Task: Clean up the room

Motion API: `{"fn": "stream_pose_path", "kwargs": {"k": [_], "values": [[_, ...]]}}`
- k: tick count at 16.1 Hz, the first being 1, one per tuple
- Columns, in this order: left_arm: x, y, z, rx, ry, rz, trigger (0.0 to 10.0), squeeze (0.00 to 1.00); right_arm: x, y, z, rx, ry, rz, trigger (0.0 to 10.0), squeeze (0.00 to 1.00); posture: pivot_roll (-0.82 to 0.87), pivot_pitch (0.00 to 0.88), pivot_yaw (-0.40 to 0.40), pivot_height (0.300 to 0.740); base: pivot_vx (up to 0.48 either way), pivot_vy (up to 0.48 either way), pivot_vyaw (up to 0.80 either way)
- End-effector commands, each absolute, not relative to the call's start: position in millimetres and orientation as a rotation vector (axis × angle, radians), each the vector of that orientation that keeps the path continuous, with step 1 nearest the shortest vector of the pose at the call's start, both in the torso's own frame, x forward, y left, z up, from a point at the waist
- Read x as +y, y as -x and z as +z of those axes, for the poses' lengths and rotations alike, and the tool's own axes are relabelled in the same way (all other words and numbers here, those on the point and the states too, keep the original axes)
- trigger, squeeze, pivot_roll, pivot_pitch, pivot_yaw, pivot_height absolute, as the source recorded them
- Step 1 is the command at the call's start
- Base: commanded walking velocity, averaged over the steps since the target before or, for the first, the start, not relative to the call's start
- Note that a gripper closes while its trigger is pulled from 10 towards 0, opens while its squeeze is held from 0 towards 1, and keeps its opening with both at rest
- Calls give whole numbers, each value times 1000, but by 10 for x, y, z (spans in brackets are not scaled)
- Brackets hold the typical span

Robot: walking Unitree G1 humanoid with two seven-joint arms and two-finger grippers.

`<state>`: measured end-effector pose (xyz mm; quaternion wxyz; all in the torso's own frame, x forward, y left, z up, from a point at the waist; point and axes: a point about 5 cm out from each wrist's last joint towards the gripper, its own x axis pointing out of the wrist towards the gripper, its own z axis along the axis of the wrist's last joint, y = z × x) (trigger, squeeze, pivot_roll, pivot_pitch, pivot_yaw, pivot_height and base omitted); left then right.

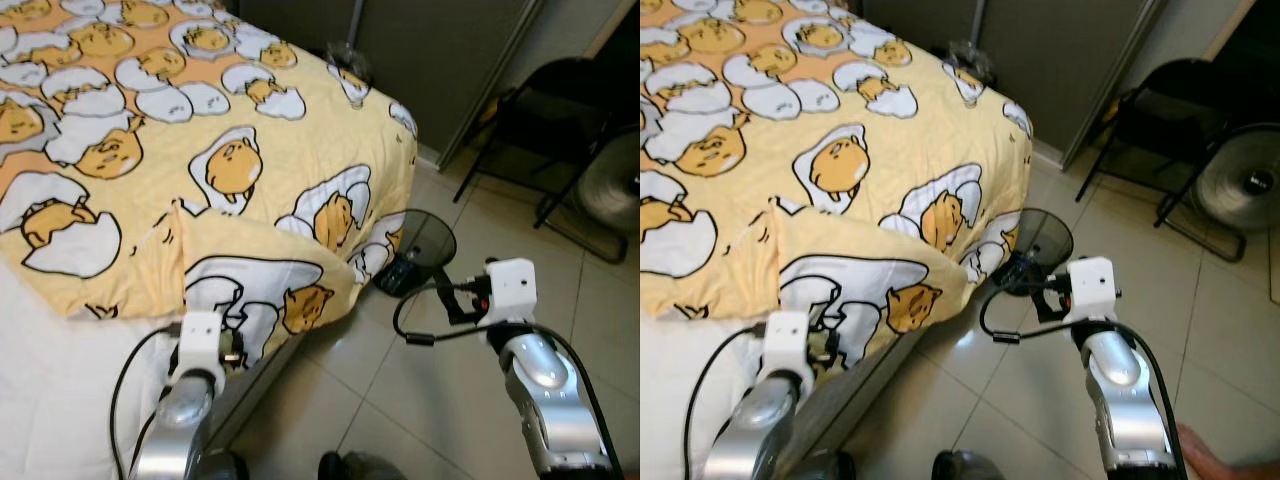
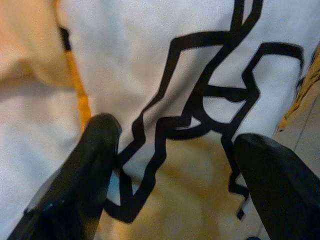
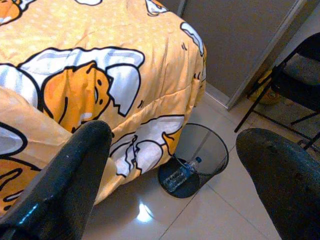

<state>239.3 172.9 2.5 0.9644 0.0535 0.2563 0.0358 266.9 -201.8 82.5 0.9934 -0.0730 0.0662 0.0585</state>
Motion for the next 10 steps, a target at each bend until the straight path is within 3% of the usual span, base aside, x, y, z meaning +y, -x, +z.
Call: {"fn": "stream_pose_path", "kwargs": {"k": [1, 8, 9, 10], "values": [[1699, -2374, -89, 559, -109, 91, 10000, 0, -2115, -2660, 819, 144, 152, 92, 10000, 31, -126, 97, -145, 736, 0, 0, 0], [1861, -2686, -26, 528, -83, 151, 10000, 0, -2119, -2746, 837, 126, 146, 70, 10000, 31, -130, 40, -129, 736, 0, 0, 0], [1827, -2788, 17, 503, -51, 124, 0, 0, -2151, -2816, 870, 110, 144, 53, 10000, 27, -125, 13, -111, 736, 0, 0, 0], [1809, -2819, 32, 493, -36, 115, 0, 0, -2157, -2838, 882, 105, 143, 49, 10000, 27, -125, 13, -111, 736, 0, 0, 0]]}}
